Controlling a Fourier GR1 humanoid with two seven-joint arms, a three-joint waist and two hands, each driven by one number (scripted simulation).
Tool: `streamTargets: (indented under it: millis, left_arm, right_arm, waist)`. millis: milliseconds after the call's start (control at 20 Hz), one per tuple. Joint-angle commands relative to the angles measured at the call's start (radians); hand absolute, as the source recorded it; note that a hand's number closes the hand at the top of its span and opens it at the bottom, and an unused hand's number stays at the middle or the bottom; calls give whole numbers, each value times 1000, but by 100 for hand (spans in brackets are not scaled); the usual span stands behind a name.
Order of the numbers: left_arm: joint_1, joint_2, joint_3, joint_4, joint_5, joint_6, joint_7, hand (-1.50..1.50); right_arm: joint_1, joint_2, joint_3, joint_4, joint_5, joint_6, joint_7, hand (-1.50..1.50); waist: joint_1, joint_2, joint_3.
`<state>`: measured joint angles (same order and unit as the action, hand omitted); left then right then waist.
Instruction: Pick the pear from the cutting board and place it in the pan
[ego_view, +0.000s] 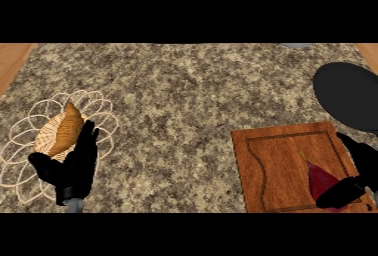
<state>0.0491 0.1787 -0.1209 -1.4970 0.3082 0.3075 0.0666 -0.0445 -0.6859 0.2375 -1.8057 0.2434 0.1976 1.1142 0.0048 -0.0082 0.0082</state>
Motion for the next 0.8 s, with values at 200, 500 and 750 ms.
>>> streamTargets:
  millis: [200, 500, 750]
  left_arm:
    - [-20, 11, 35, 56, 33, -36, 65, 0]
    - [-2, -22, 25, 120, 6, -45, -2, 0]
    - [48, -35, -6, 32, -30, -17, 29, 0]
  right_arm:
    - [-24, 27, 0, 7, 55, 44, 127, -150]
    - [20, 110, 17, 158, 121, -27, -28, 150]
    - [16, 56, 1, 77, 172, 31, -129, 150]
  waist:
    - [-4, 9, -9]
    - [-4, 11, -8]
    - [-5, 7, -8]
